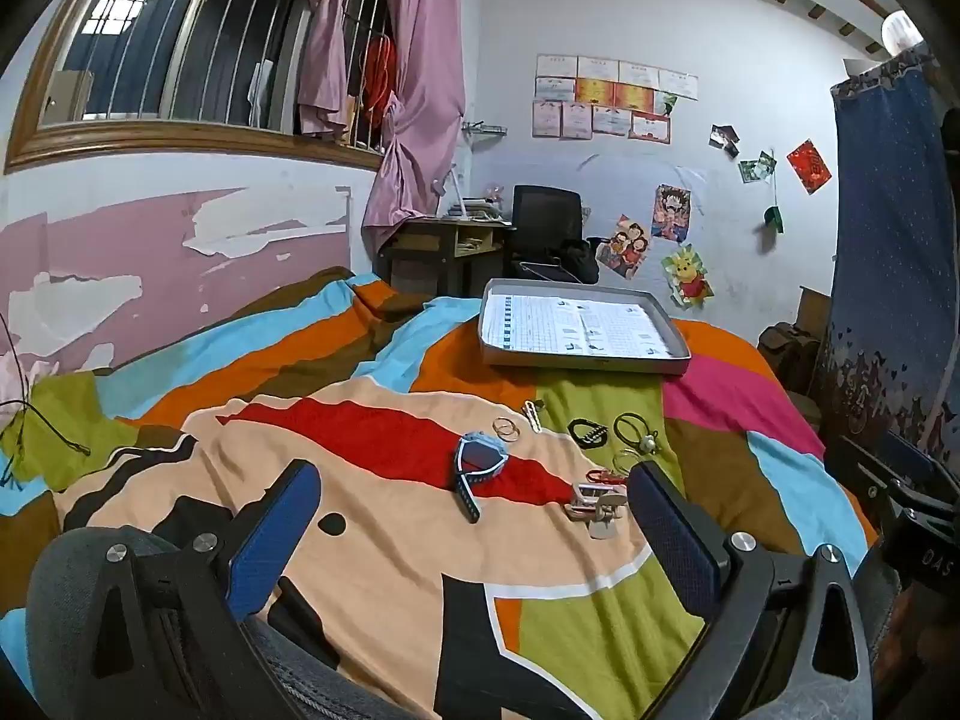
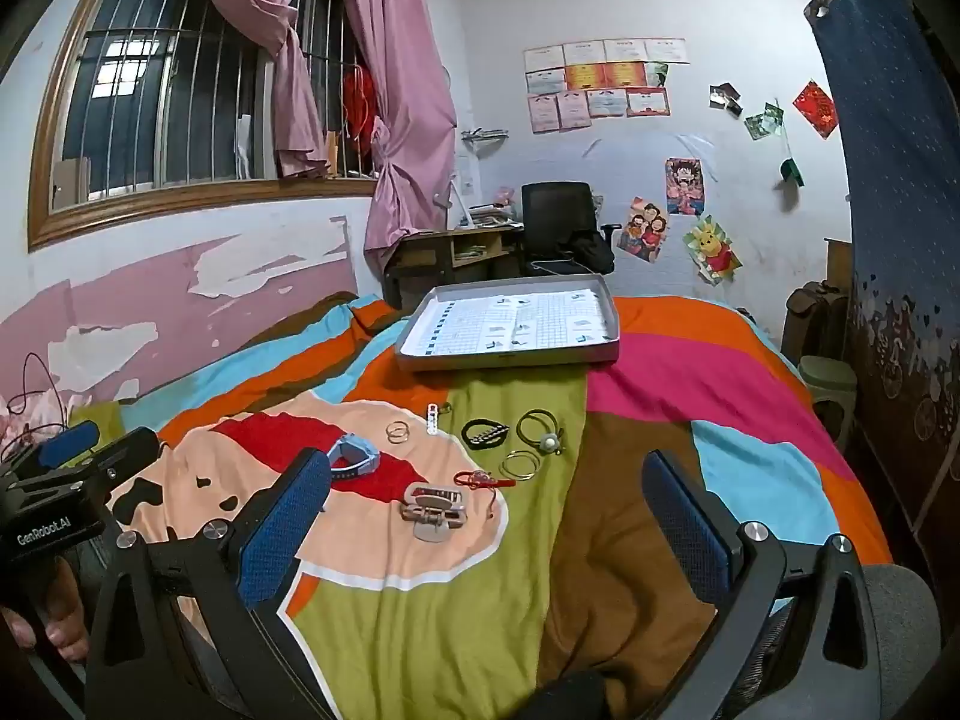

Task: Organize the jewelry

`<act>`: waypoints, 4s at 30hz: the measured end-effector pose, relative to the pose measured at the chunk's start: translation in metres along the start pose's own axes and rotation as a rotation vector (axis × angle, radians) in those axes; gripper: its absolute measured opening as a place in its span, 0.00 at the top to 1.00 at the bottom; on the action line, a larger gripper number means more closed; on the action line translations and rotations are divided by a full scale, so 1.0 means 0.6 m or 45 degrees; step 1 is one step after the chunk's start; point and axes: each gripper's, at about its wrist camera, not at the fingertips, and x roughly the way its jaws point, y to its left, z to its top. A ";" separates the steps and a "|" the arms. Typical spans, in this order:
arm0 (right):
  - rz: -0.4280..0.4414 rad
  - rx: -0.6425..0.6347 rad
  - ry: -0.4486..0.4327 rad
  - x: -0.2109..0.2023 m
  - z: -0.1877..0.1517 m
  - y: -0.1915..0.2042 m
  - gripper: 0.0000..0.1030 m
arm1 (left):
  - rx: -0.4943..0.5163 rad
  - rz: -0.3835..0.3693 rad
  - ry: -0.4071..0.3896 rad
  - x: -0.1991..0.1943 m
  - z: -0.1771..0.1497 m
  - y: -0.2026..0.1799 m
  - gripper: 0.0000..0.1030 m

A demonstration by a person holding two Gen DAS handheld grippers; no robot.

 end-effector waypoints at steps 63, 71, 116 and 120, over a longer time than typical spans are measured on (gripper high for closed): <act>-0.003 0.005 -0.001 0.002 -0.003 -0.001 0.01 | 0.012 -0.001 0.003 0.009 -0.011 -0.010 0.00; -0.002 0.004 -0.002 0.002 -0.003 -0.002 0.01 | 0.016 -0.001 0.002 0.009 -0.011 -0.010 0.00; 0.092 0.066 0.218 0.133 0.046 -0.005 0.01 | -0.114 -0.152 0.751 0.300 0.060 0.080 0.01; 0.126 0.061 0.356 0.222 0.034 0.010 0.01 | -0.033 -0.216 0.851 0.382 0.064 0.070 0.01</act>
